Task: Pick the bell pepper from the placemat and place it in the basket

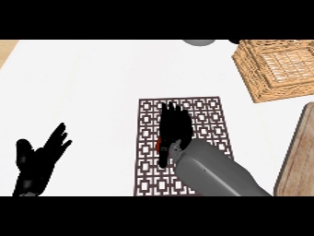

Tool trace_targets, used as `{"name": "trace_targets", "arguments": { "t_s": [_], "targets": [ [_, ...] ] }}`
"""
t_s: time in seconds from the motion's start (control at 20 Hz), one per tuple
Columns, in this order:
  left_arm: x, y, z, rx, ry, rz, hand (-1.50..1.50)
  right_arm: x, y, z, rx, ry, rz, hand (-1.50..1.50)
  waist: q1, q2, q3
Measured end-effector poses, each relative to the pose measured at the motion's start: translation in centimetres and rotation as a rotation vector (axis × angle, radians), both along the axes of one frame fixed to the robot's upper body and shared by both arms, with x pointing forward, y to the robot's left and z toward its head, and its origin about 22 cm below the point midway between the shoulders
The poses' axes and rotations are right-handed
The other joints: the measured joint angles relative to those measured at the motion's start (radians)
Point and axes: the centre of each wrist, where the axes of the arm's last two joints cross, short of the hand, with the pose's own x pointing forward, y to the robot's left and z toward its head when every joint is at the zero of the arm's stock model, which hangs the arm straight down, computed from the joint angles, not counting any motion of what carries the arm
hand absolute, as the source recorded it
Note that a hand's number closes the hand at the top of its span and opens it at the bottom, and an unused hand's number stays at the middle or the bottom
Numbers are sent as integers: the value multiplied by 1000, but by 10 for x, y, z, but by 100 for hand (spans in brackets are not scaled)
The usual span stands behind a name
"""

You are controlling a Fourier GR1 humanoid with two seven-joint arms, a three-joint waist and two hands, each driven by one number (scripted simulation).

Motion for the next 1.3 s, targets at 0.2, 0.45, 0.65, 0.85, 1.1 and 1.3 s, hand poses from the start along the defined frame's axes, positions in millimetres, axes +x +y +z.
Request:
{"name": "trace_targets", "arguments": {
  "t_s": [0.2,0.45,0.65,0.85,1.1,1.3],
  "targets": [
    [2,2,1,-2,19,1,0,1,-7,-9,-12,-1,-11,150,-1,1,-1],
    [0,-1,1,-2,8,-5,0,-3,-5,-19,-73,-31,37,150,1,-1,-1],
    [0,1,-1,-1,6,-5,0,0,-5,-22,-120,-61,58,150,2,-1,-1],
    [2,2,1,0,19,-1,0,0,-4,-24,-137,-78,68,150,2,-2,0],
    [-4,1,-2,4,11,14,0,-15,-47,-30,-120,-119,207,150,-13,-6,1],
    [-7,4,-3,6,8,23,0,-27,-93,-25,-96,-195,321,150,-24,-6,1]
  ]
}}
